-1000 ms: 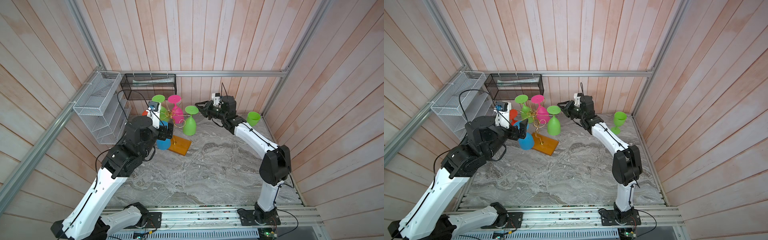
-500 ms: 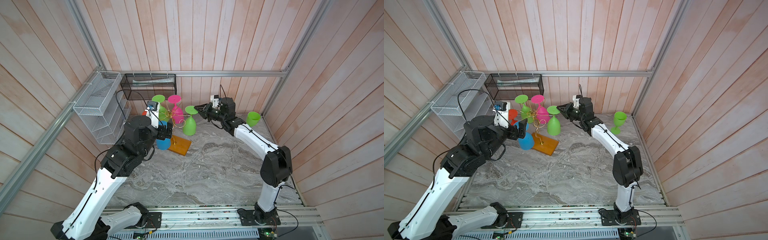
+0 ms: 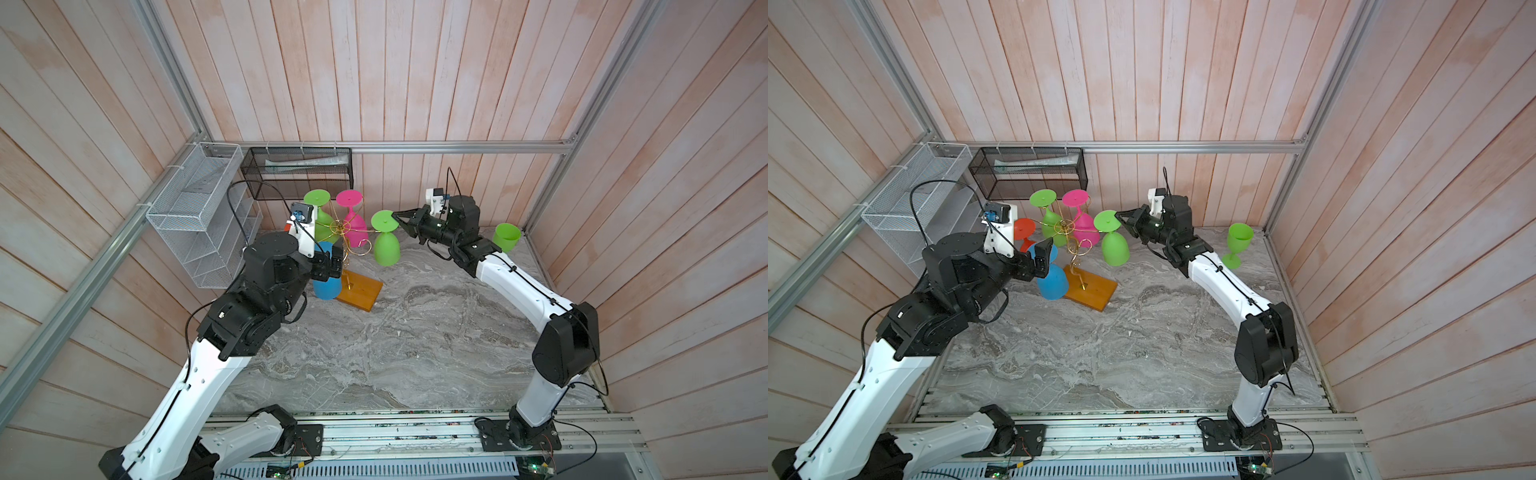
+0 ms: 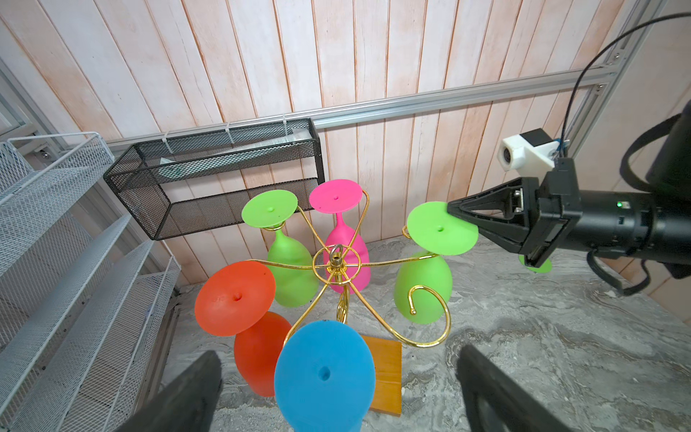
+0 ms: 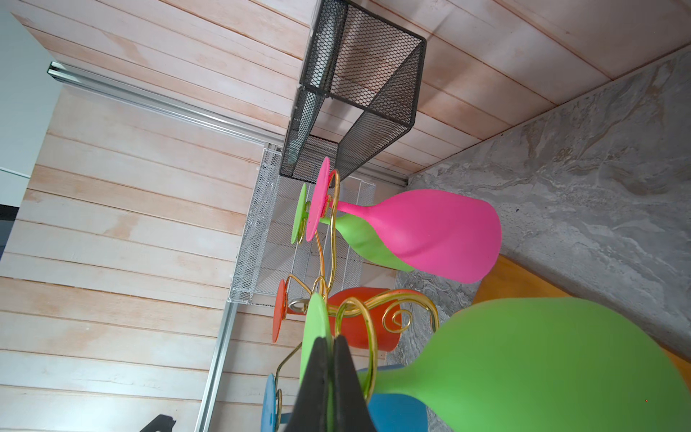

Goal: Take the wine glass off the wine glass rack
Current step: 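Close the right gripper on the green glass foot and lift it off the rack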

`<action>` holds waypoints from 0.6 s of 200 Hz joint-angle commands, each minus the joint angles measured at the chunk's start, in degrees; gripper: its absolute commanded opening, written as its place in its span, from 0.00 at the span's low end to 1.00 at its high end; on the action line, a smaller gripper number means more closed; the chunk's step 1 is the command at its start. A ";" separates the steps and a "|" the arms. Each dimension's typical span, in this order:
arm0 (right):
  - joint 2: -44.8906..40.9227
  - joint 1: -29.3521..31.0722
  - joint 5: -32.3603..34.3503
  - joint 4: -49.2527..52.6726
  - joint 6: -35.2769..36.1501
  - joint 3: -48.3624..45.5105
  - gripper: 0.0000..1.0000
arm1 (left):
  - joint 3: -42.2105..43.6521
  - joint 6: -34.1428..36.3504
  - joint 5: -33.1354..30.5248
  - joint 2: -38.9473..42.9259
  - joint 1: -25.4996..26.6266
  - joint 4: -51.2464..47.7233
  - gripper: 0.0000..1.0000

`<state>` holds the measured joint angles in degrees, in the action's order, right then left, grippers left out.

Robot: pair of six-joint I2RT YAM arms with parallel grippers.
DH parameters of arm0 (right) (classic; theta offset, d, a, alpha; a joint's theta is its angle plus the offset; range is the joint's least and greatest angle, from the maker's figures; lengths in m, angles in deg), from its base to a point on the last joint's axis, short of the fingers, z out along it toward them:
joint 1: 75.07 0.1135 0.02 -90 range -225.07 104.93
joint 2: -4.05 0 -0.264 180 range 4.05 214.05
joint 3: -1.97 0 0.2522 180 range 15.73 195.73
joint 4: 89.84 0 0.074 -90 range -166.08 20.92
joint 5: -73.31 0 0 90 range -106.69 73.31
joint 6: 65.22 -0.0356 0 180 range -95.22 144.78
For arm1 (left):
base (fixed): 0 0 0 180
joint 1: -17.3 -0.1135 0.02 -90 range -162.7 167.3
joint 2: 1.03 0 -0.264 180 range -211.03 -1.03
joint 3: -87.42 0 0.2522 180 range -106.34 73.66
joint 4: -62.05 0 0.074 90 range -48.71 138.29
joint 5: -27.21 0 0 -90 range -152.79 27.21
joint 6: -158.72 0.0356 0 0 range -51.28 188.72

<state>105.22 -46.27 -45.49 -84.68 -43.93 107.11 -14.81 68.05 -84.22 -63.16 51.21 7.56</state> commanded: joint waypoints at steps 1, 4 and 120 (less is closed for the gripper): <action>-3.25 -0.04 1.28 -0.55 1.17 -1.67 0.00 | 0.71 -0.65 0.60 0.69 -0.35 0.73 1.00; -3.41 0.08 1.34 -0.47 1.13 -1.79 0.00 | 0.68 -0.65 0.60 0.68 -0.34 0.75 0.99; 0.00 3.03 1.81 0.77 1.87 1.94 0.00 | 1.52 -1.00 1.39 0.95 -0.60 0.83 1.00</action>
<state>103.03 -43.95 -44.20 -84.00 -43.14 105.12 -14.28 67.59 -83.81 -63.16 51.03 7.58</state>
